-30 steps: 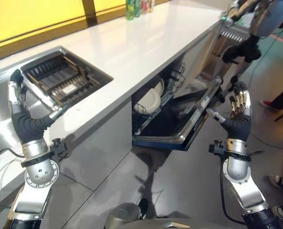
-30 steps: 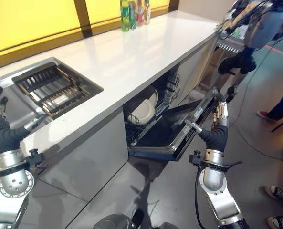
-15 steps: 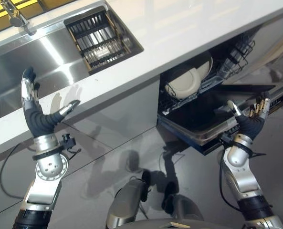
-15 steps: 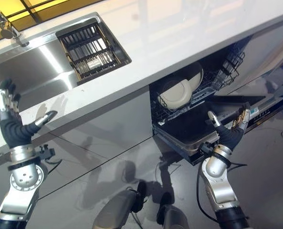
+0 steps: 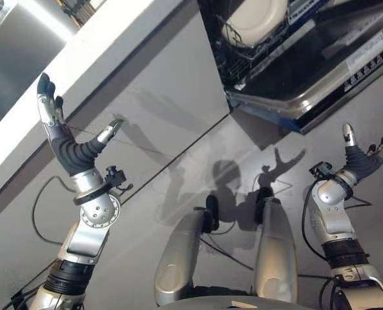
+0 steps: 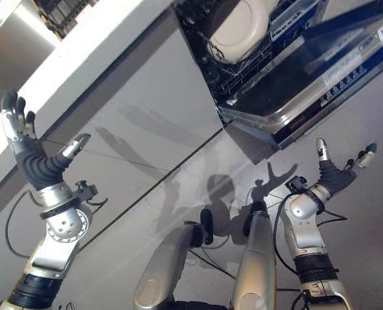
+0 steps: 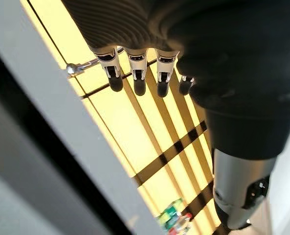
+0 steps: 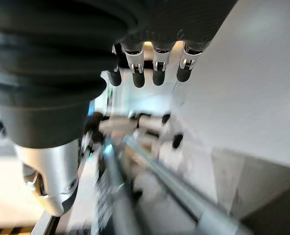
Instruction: Pick up plates and place into dishwasher.
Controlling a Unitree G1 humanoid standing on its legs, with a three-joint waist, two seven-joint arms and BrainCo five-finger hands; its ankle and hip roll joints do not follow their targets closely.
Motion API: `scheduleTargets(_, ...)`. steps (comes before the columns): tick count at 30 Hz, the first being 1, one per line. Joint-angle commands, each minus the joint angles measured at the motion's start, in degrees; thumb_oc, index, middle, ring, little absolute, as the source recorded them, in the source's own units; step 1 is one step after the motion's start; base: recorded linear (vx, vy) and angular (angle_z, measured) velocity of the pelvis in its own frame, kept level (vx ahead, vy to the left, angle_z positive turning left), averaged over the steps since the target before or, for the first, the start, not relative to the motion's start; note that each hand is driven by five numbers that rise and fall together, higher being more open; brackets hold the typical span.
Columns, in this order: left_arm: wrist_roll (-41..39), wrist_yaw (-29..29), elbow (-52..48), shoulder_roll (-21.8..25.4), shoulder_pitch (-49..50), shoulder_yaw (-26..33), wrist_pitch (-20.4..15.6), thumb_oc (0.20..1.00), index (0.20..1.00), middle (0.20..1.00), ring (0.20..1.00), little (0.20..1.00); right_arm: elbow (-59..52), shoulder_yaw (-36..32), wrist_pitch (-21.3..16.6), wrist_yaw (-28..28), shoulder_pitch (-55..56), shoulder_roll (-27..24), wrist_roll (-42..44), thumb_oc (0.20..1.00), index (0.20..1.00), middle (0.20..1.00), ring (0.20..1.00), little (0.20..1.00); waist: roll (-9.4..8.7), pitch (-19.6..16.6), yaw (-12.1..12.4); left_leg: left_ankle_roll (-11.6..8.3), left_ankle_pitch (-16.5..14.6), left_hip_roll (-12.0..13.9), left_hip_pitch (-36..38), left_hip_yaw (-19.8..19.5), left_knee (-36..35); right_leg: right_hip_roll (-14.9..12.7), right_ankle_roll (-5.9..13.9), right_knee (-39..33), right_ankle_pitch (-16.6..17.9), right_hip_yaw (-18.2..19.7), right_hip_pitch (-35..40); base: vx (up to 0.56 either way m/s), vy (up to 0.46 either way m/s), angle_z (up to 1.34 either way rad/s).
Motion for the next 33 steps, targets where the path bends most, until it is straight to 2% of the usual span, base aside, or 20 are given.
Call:
scheduleTargets(1,2.4,2.8,-4.2,-1.0,-0.1,-0.2,-1.4,1.000,1.000,1.000,1.000,1.000,-0.8,-3.0,-5.4,2.9,-2.2,-0.4,7.5,1.000,1.000,1.000,1.000,1.000,2.34,0.7,-0.9,2.69,6.3,-0.9,-5.3,-0.3,12.2,0.6,-0.20,-4.5,3.4,-1.4,1.2,0.02,0.122,-0.20)
scheduleTargets(3,2.1,3.1,-4.7,-1.3,0.3,-0.6,-1.4,1.000,1.000,1.000,1.000,1.000,0.9,-2.8,-6.2,9.9,-2.9,0.4,11.9,1.000,1.000,1.000,1.000,1.000,2.94,0.7,-0.6,2.94,6.3,-1.5,-6.9,-0.3,13.4,0.8,-0.40,-4.1,3.5,-0.8,-0.1,0.05,0.091,-0.24)
scheduleTargets(4,2.0,2.9,-4.8,-1.2,0.4,-0.6,-1.2,1.000,1.000,1.000,1.000,1.000,1.5,-2.1,-6.1,11.2,-3.7,0.2,13.0,1.000,1.000,1.000,1.000,1.000,3.10,0.7,-0.2,2.77,5.0,-1.5,-6.8,-0.6,14.3,1.0,-0.15,-3.3,2.2,-0.4,-0.1,0.09,0.028,-0.18)
scheduleTargets(6,2.0,2.6,-4.6,-1.1,0.3,-0.7,-1.1,1.000,1.000,1.000,1.000,1.000,2.1,-1.1,-6.2,19.0,-5.6,0.6,19.3,1.000,1.000,1.000,1.000,1.000,3.15,0.7,0.4,2.90,4.5,-1.7,-8.1,-0.8,15.9,1.4,-0.07,-2.1,1.9,-0.2,-1.4,0.07,-0.011,-0.14)
scheduleTargets(9,1.5,2.0,-4.1,-0.5,-0.3,-0.5,-1.2,1.000,1.000,1.000,1.000,1.000,4.0,-0.4,-5.9,25.5,-8.0,0.3,23.2,1.000,1.000,1.000,1.000,1.000,2.96,0.7,1.4,3.07,3.7,-1.9,-9.6,-1.4,17.4,1.5,0.02,-0.9,1.5,-0.3,-2.6,0.03,-0.039,0.01)
scheduleTargets(13,1.3,1.1,-3.4,0.4,-1.6,-0.8,-1.2,1.000,1.000,1.000,1.000,1.000,5.6,0.0,-3.4,38.6,-12.9,-0.6,32.8,1.000,1.000,1.000,1.000,1.000,2.64,0.7,3.1,3.50,2.7,-2.7,-12.0,-2.6,19.0,1.6,0.16,0.8,1.4,-0.8,-4.4,0.02,-0.054,0.12)
scheduleTargets(17,0.9,0.6,-2.8,1.8,-2.4,-0.9,-1.2,1.000,1.000,1.000,1.000,1.000,5.1,0.9,0.6,48.0,-17.7,-0.9,38.6,1.000,1.000,1.000,1.000,1.000,2.09,0.7,5.3,3.97,2.3,-3.3,-13.4,-4.0,19.4,1.3,0.32,1.6,1.3,-2.0,-4.9,0.03,-0.100,0.21)
scheduleTargets(21,0.3,0.2,-2.2,2.9,-2.7,-0.4,-1.8,1.000,1.000,1.000,1.000,1.000,3.2,2.5,3.9,51.3,-19.8,-0.1,40.1,1.000,1.000,1.000,1.000,1.000,1.38,0.7,6.7,3.98,3.2,-3.7,-13.9,-5.2,18.7,1.2,0.45,1.4,1.6,-3.2,-4.5,0.04,-0.078,0.17)
scheduleTargets(25,-0.8,-0.4,-2.2,4.2,-2.4,0.5,-2.7,1.000,1.000,1.000,1.000,1.000,2.5,3.2,9.2,53.5,-22.3,-0.6,44.3,1.000,1.000,1.000,1.000,1.000,0.83,0.7,8.6,3.90,4.9,-4.6,-13.7,-6.8,17.7,1.0,0.52,0.7,1.9,-4.6,-3.4,0.04,-0.051,0.06)
scheduleTargets(28,-1.8,-1.0,-2.2,5.2,-2.1,1.1,-3.1,1.000,1.000,1.000,1.000,1.000,3.4,3.7,12.1,53.2,-24.3,-1.4,46.0,1.000,1.000,1.000,1.000,1.000,0.33,0.7,10.0,3.75,6.2,-5.2,-13.3,-8.0,16.9,1.1,0.50,-0.2,2.2,-5.7,-2.2,0.04,-0.049,0.11)
scheduleTargets(33,-3.0,-1.9,-2.0,6.4,-1.1,2.2,-4.5,1.000,1.000,1.000,1.000,1.000,5.2,4.1,12.9,53.8,-27.0,-3.0,48.0,1.000,1.000,1.000,1.000,1.000,-0.54,0.7,12.1,3.68,7.0,-5.6,-12.6,-9.6,16.6,1.0,0.14,-0.9,2.2,-7.5,0.0,0.04,-0.053,0.07)
